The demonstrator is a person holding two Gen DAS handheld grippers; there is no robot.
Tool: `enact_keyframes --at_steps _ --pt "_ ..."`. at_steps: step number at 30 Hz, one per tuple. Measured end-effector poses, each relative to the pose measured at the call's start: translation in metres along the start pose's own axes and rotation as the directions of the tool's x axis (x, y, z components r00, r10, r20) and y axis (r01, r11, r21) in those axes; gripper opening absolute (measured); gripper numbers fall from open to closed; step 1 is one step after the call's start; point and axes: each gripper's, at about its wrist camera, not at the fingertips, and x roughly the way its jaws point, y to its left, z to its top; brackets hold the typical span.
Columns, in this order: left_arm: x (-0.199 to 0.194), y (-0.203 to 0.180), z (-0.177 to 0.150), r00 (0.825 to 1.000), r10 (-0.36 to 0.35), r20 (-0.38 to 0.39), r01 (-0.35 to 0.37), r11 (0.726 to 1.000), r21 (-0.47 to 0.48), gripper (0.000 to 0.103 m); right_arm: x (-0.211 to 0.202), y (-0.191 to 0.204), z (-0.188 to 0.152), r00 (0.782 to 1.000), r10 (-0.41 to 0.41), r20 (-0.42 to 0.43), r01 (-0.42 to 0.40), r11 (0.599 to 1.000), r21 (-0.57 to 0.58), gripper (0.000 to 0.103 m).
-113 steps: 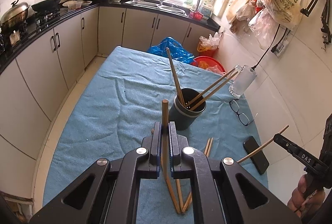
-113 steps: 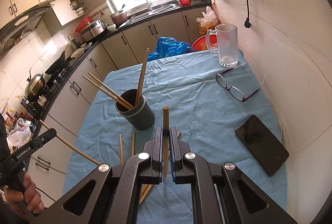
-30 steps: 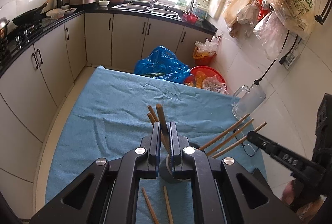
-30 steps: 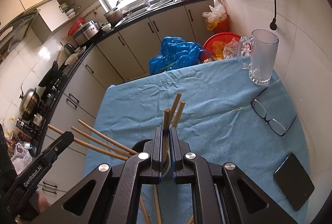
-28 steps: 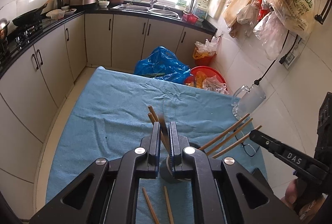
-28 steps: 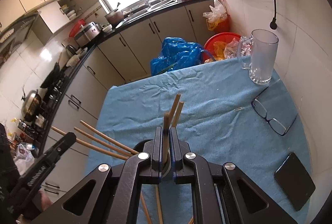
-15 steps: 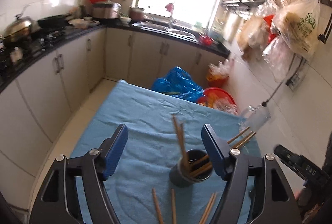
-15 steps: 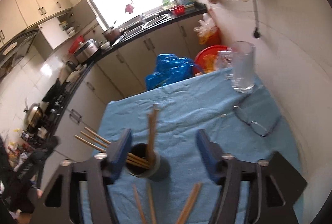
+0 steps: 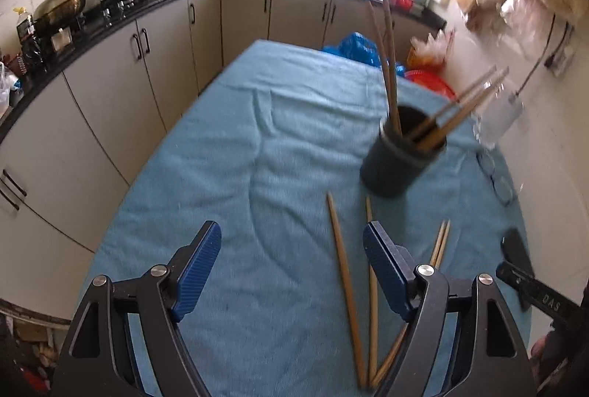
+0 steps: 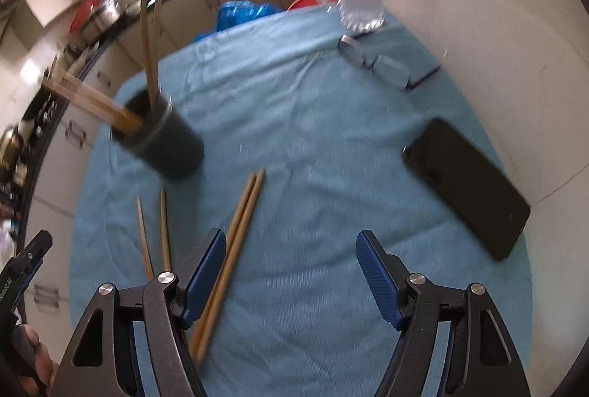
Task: Organize utensils
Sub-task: 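Move the open right gripper back toward the loose chopsticks on the cloth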
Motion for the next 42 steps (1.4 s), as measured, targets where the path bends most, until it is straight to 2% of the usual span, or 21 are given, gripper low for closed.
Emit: enact_keyframes --at_steps 8,14,23,32,42 --pt "-0.007 0.009 -0.023 0.999 0.020 -0.045 -0.021 1.000 -0.018 0.078 0.013 0.001 -0.014 0.997 0.024 -0.073 -0.025 1.000 -0.013 0.074" --pt "-0.022 0.027 -0.032 0.998 0.056 -0.041 -0.059 0.996 -0.065 0.078 0.023 0.005 -0.017 0.993 0.039 -0.114 -0.041 0.999 -0.014 0.070" --pt "-0.047 0.051 -0.050 0.992 0.122 -0.023 -0.124 0.985 -0.118 0.078 0.040 0.011 -0.021 0.981 0.074 -0.178 -0.075 0.997 0.001 0.055" --pt "-0.067 0.081 -0.065 0.981 0.194 -0.015 -0.193 0.964 -0.181 0.078 0.059 0.015 -0.018 0.974 0.058 -0.218 -0.056 0.998 0.016 0.047" --pt "-0.078 0.106 -0.073 0.974 0.224 -0.010 -0.220 0.943 -0.249 0.078 0.075 0.036 -0.015 0.971 0.033 -0.236 -0.040 0.999 -0.025 0.042"
